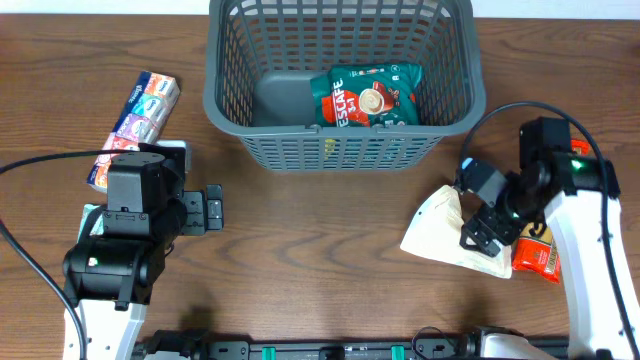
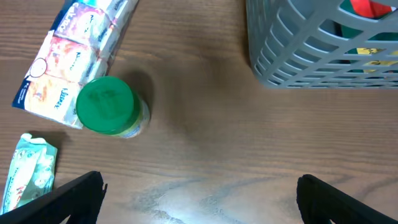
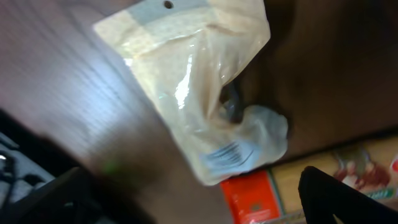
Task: Pack container
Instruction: 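Lower the right gripper onto the white paper pouch and grasp it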
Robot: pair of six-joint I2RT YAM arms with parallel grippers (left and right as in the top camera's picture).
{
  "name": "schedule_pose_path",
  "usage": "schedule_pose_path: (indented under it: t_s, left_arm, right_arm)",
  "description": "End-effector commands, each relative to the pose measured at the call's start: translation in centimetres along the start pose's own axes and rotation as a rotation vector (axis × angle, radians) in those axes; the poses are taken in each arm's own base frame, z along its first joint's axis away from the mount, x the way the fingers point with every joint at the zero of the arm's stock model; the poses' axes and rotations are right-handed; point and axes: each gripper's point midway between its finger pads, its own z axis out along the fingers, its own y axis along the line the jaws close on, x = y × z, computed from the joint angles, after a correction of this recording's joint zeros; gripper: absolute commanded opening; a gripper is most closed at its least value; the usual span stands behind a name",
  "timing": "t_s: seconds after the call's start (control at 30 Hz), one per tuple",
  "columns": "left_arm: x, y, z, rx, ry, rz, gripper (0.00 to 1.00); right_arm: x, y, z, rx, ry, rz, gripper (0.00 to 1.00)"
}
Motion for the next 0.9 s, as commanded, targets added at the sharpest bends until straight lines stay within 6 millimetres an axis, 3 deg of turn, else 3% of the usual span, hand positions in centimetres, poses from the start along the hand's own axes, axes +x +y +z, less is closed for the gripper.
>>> schedule_pose_path:
  t_s: [0.0, 0.17, 0.67, 0.87]
  left_arm:
    - [-0.8, 0.1, -0.5, -0.009, -0.028, -0.015, 0.99]
    - [-0.9, 0.1, -0.5, -0.009, -0.032, -0.015, 0.98]
    - [-1.0, 0.1, -0.5, -0.009, -0.035, -0.015, 0.99]
    - [-1.0, 0.1, -0.5, -0.009, -0.034, -0.015, 0.99]
  right_arm:
    - [0.0, -0.8, 1.8, -0.027, 0.036, -0.059, 0.93]
    - [-0.5, -1.6, 4.0, -0.060, 0.060, -0.062, 0.99]
    - [1.5, 0.3, 10.7, -0.085, 0.098, -0.110, 0.99]
    - [1.4, -0.1, 12.2, -0.043, 0.069, -0.112, 0.97]
